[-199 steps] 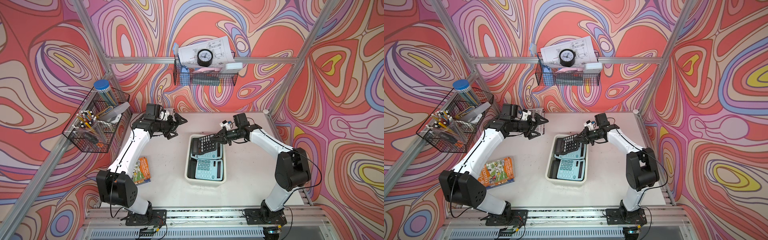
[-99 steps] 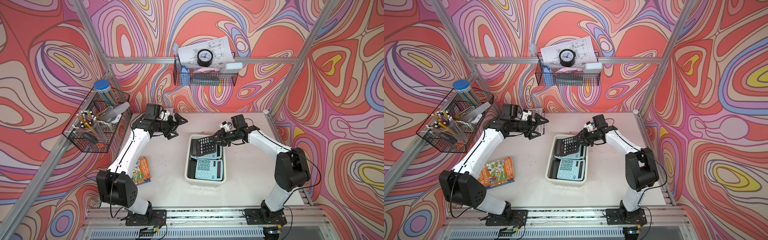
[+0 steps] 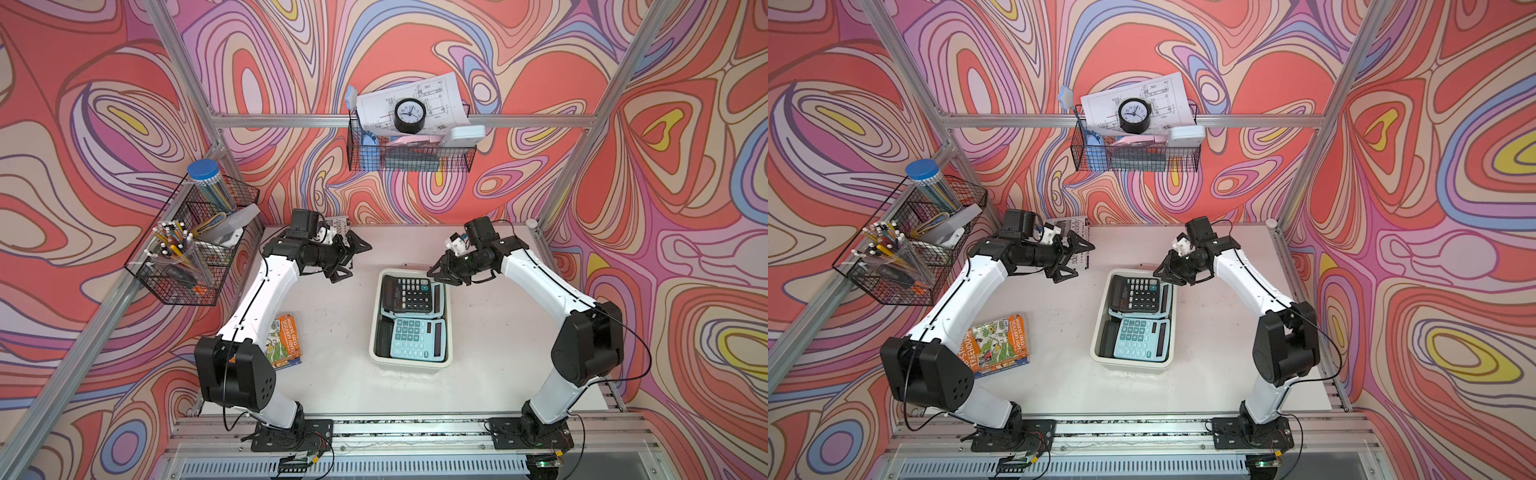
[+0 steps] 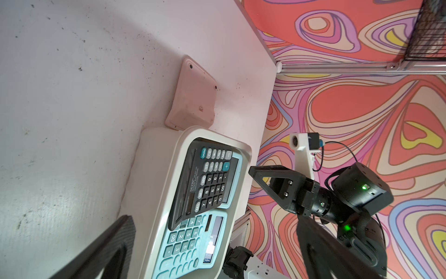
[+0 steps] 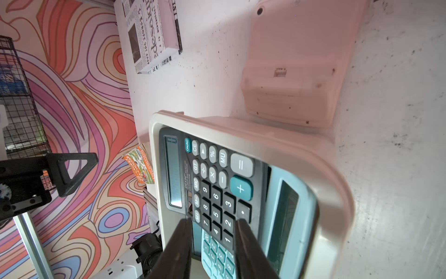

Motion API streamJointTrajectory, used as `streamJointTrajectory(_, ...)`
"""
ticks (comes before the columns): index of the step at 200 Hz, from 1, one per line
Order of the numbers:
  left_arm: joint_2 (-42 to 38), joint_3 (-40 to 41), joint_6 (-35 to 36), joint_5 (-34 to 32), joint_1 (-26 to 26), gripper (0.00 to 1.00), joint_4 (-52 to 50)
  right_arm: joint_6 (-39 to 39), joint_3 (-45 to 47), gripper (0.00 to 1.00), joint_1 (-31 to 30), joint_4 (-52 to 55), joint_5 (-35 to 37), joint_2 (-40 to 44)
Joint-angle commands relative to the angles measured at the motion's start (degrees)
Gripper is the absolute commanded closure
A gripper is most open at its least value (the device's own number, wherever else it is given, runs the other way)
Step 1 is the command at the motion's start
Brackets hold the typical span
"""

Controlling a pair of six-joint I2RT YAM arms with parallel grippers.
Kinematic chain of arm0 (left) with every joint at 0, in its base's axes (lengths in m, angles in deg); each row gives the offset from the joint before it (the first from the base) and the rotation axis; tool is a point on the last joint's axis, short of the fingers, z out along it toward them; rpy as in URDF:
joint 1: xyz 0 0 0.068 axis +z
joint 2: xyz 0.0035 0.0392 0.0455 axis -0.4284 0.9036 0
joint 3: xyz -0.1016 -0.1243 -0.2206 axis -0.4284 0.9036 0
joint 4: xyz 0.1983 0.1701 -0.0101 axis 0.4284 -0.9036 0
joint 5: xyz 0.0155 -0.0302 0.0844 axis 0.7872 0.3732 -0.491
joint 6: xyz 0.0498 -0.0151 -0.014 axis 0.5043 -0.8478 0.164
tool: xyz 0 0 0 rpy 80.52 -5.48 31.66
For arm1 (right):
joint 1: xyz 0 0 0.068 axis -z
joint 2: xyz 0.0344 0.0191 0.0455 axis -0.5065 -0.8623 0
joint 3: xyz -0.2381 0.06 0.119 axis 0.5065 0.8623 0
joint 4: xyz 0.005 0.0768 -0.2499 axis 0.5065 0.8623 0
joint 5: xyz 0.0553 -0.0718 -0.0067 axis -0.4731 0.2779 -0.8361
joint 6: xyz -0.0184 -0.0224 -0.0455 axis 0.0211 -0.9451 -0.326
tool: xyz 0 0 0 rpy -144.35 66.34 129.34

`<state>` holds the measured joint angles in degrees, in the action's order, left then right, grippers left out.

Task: Put the calculator in the storage box
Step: Place the calculator in the storage box.

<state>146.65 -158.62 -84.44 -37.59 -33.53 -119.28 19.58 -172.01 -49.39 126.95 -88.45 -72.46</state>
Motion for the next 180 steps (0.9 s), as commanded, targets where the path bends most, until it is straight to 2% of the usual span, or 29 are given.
streamJointTrajectory(1, 1.4, -1.6, 3.4, -0.7, 0.2, 0.02, -4.9, -2.7, -1.2, 0.7, -2.3, 3.2, 0.8, -1.5)
streamJointTrajectory(62, 2.8, -0.5, 4.5, 0.0, 0.2, 0.02, -6.5, -1.9, -1.3, 0.71, -4.8, 1.3, 0.7, -5.4)
streamJointTrajectory(103, 5.1, -2.0, 6.4, -0.3, 0.2, 0.02, -10.6, -2.3, -4.3, 0.7, -4.8, 3.7, 4.9, -3.6)
streamJointTrajectory(139, 7.0, -4.0, 9.8, -2.6, -0.6, 0.02, -17.3, -3.7, -5.3, 0.62, -4.8, 8.7, 12.2, 0.7)
streamJointTrajectory(180, 7.2, -4.8, 9.1, -2.6, -2.7, 0.02, -18.6, -7.2, -3.2, 0.54, -4.8, 15.4, 17.9, 6.0)
